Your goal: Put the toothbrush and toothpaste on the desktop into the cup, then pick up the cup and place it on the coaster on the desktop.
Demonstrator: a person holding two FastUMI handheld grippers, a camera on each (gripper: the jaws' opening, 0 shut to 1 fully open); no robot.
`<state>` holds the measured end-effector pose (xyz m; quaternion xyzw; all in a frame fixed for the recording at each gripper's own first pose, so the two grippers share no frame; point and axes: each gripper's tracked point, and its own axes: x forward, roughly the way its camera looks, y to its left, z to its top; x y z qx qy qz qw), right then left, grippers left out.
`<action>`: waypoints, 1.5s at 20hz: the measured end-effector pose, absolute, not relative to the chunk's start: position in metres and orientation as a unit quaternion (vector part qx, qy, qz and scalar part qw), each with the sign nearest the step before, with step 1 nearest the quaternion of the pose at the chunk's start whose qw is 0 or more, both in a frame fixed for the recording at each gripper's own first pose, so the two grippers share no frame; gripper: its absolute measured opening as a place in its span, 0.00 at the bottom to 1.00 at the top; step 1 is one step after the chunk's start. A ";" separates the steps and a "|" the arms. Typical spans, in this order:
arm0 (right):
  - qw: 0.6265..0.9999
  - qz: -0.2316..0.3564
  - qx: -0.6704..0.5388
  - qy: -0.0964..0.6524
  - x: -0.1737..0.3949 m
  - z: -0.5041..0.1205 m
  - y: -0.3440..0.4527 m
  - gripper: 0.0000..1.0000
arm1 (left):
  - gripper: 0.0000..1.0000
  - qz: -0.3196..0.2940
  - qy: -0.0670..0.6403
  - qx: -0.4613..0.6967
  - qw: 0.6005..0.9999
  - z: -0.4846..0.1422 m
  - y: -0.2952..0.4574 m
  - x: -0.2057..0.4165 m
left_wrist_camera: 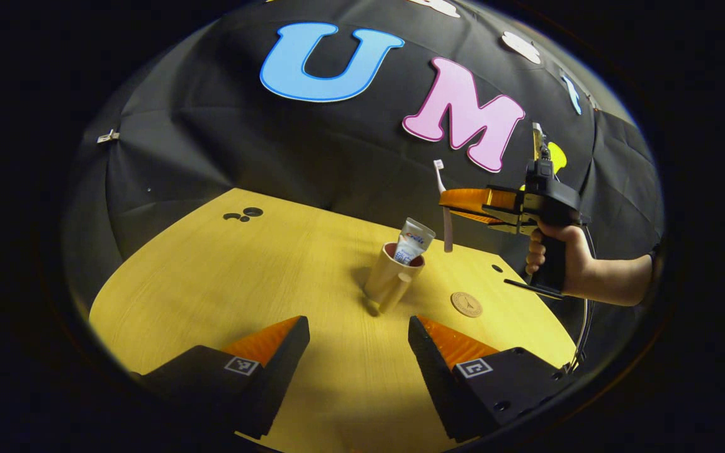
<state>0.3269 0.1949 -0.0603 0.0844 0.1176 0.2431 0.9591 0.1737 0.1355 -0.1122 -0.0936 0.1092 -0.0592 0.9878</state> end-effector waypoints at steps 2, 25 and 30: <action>0.960 0.245 0.075 0.115 0.339 -0.072 0.203 0.06 | 0.98 -0.055 0.106 -0.100 0.988 -0.112 0.140 0.178; 0.966 0.231 0.050 0.101 0.346 -0.127 0.170 0.42 | 0.98 -0.081 0.151 -0.072 0.983 -0.151 0.115 0.201; 0.978 0.168 0.075 0.096 0.333 -0.107 0.095 0.96 | 0.98 -0.093 0.145 -0.050 0.984 -0.133 0.104 0.210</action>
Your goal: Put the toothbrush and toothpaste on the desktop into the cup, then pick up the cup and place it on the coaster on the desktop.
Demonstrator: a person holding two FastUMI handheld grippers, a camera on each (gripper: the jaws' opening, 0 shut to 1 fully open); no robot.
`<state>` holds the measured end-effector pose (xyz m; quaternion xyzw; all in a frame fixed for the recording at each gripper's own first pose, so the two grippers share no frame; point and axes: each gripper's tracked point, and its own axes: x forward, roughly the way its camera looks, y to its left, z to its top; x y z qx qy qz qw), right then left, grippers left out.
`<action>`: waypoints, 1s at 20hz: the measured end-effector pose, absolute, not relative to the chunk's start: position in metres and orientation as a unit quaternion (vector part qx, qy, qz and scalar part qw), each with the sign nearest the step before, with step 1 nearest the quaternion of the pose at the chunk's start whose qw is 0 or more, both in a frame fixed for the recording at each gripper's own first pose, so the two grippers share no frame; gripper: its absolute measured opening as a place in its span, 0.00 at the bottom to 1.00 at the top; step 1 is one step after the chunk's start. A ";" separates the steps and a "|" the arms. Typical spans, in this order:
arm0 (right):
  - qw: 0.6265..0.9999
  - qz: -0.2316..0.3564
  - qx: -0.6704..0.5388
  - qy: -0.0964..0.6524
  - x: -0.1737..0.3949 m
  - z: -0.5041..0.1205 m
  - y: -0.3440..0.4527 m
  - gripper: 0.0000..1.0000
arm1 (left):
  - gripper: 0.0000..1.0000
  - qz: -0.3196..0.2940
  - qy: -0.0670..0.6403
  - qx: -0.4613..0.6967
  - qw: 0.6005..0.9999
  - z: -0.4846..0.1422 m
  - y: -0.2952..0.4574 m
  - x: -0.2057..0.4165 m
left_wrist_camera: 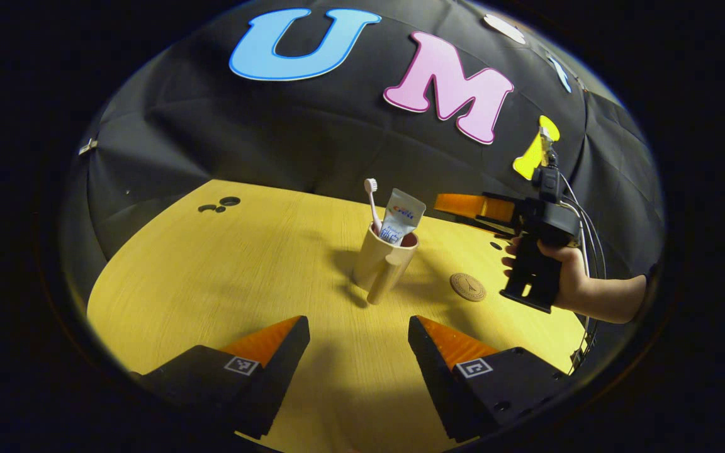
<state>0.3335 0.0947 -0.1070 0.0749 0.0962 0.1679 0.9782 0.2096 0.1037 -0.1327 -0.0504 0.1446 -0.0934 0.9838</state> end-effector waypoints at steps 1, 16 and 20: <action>0.981 0.150 0.080 0.096 0.330 -0.104 0.072 0.96 | 0.98 -0.097 0.142 -0.046 0.984 -0.129 0.101 0.212; 0.990 -0.013 0.086 0.111 0.277 -0.106 -0.144 0.98 | 0.98 -0.100 0.265 0.041 0.958 -0.128 0.064 0.290; 0.987 -0.046 0.081 0.131 0.260 -0.122 -0.180 0.98 | 0.98 -0.092 0.317 0.050 0.943 -0.140 0.060 0.311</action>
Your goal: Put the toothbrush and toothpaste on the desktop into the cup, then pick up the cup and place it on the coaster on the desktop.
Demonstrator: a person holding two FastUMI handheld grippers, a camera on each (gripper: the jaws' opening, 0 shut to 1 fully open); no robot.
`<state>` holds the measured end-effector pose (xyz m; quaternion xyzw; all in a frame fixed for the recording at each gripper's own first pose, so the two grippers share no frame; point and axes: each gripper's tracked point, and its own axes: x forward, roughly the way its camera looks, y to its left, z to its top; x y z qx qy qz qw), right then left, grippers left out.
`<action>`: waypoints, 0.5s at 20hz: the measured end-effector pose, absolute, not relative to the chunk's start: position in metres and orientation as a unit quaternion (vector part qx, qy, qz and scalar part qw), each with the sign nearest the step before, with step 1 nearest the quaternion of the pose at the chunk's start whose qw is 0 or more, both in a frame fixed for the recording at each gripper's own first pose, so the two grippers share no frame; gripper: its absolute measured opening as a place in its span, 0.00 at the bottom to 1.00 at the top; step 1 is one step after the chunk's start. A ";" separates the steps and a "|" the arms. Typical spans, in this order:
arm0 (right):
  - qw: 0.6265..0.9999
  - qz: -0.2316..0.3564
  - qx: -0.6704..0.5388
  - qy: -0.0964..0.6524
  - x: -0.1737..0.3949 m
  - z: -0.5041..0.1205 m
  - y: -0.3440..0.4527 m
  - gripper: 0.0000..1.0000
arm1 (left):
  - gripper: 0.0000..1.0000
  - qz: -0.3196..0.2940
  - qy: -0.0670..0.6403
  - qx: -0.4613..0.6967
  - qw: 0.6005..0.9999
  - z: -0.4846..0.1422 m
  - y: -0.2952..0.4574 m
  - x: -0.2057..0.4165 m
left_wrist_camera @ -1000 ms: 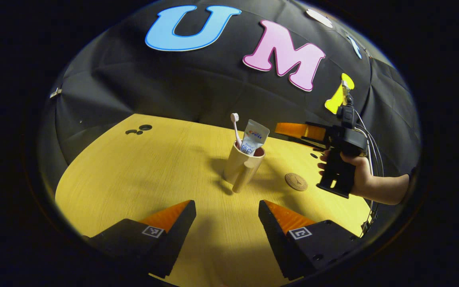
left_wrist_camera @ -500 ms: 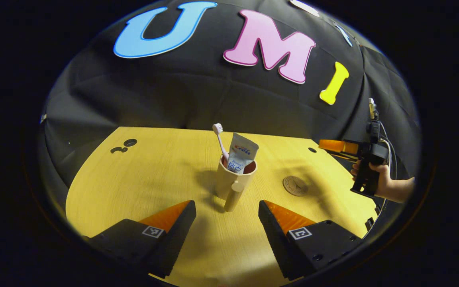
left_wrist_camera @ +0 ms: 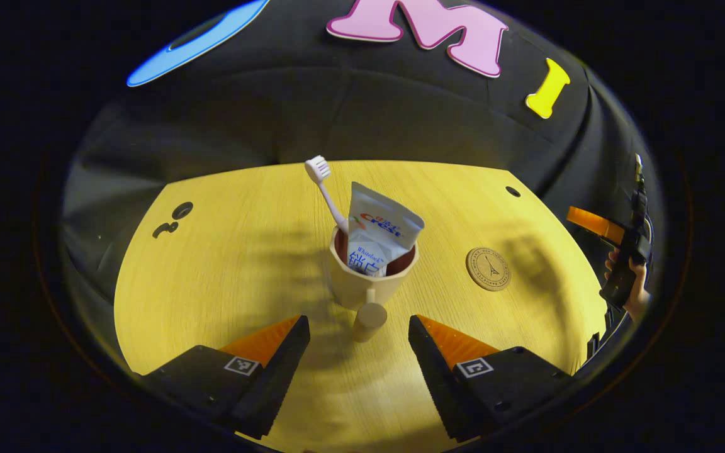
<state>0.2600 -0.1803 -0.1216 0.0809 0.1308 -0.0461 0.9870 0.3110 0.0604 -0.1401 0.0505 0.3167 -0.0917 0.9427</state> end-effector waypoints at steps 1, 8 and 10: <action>0.985 -0.058 0.084 0.139 0.253 -0.128 -0.191 0.98 | 0.98 -0.087 0.329 0.054 0.939 -0.142 0.062 0.317; 0.973 -0.103 0.116 0.168 0.214 -0.153 -0.237 0.98 | 0.94 -0.077 0.422 0.081 0.900 -0.162 0.059 0.335; 0.971 -0.110 0.118 0.174 0.206 -0.158 -0.248 0.98 | 0.86 -0.076 0.431 0.100 0.894 -0.164 0.057 0.340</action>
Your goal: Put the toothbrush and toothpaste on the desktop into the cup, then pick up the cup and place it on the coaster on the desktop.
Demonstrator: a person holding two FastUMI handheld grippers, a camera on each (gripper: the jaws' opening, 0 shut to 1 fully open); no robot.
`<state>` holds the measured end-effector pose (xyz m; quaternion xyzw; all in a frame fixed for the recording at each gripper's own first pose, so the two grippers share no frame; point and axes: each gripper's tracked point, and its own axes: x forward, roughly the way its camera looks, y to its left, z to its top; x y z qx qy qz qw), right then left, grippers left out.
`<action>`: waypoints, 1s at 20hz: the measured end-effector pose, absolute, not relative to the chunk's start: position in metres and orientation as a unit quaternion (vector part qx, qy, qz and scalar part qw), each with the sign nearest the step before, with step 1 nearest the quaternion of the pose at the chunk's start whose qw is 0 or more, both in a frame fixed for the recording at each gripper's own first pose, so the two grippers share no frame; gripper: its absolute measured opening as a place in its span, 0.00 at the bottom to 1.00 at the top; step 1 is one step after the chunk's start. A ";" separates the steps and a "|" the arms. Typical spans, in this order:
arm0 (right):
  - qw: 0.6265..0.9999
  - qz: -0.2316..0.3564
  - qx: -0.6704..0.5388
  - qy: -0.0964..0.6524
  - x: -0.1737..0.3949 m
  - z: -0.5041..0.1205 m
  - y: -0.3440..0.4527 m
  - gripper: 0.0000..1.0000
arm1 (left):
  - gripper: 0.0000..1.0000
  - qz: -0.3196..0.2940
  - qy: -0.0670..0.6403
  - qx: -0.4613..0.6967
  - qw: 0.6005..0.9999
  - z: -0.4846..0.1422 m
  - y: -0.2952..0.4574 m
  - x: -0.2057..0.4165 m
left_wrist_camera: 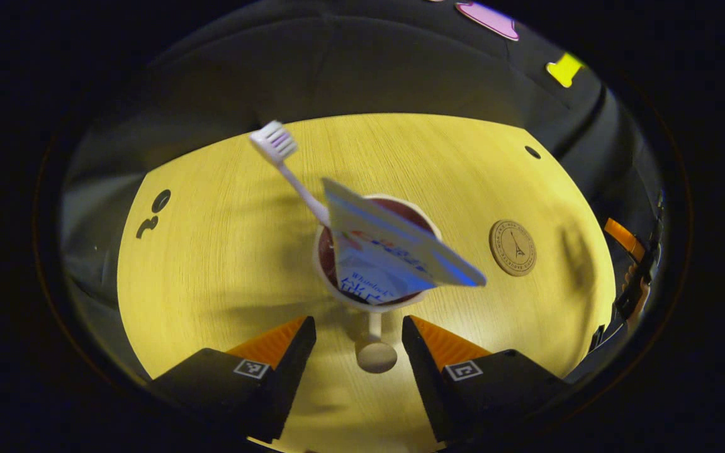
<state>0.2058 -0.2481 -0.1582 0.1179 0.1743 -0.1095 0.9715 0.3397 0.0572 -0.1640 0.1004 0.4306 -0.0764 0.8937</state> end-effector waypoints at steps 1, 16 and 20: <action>0.970 -0.113 0.120 0.179 0.201 -0.162 -0.252 0.98 | 0.84 -0.075 0.435 0.107 0.891 -0.163 0.056 0.342; 0.950 -0.119 0.174 0.230 0.134 -0.181 -0.241 0.98 | 0.33 -0.024 0.445 0.084 0.891 -0.173 0.044 0.343; 0.950 -0.108 0.169 0.238 0.117 -0.182 -0.233 0.98 | 0.26 -0.021 0.442 0.071 0.894 -0.171 0.035 0.333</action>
